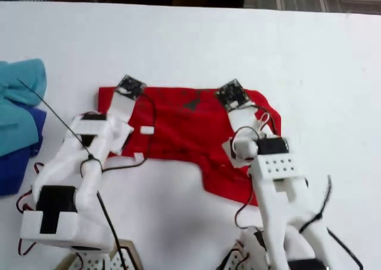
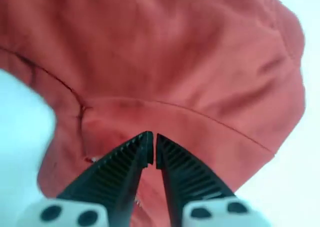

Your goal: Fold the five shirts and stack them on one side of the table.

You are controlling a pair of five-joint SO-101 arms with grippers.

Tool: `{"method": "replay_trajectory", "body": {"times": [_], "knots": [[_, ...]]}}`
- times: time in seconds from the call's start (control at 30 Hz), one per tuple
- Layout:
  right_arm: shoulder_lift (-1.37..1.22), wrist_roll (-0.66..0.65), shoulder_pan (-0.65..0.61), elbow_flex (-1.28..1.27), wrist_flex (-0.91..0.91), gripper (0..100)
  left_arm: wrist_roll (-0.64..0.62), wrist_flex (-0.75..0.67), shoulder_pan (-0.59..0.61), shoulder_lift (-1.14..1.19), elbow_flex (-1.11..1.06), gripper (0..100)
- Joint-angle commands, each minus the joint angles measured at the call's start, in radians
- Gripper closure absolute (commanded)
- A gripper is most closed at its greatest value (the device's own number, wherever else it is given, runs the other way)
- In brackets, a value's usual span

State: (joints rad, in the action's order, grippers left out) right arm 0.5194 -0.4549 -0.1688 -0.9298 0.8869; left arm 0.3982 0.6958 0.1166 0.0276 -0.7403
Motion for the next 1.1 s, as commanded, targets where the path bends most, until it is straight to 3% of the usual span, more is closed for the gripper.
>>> {"method": "replay_trajectory", "body": {"times": [0.0, 0.23, 0.4, 0.6, 0.87, 1.07], "knots": [[-0.125, -0.012, 0.007, 0.005, -0.067, 97.8, -0.006, -0.031, -0.003, -0.005, 0.002, 98], [-0.351, -0.012, -0.005, 0.06, -0.018, 97.8, -0.006, -0.031, -0.003, -0.003, 0.002, 98], [-0.355, -0.014, -0.07, 0.066, 0.114, 97.8, -0.006, -0.032, -0.003, -0.003, 0.004, 98], [-0.351, -0.008, -0.173, 0.063, 0.131, 97.8, -0.006, -0.032, -0.003, -0.003, 0.004, 98], [-0.157, -0.008, -0.125, 0.063, 0.142, 97.8, -0.006, -0.032, -0.003, -0.003, 0.004, 98], [0.025, -0.011, -0.131, 0.04, 0.248, 97.8, 0.0, -0.032, -0.003, -0.003, 0.004, 98]]}}
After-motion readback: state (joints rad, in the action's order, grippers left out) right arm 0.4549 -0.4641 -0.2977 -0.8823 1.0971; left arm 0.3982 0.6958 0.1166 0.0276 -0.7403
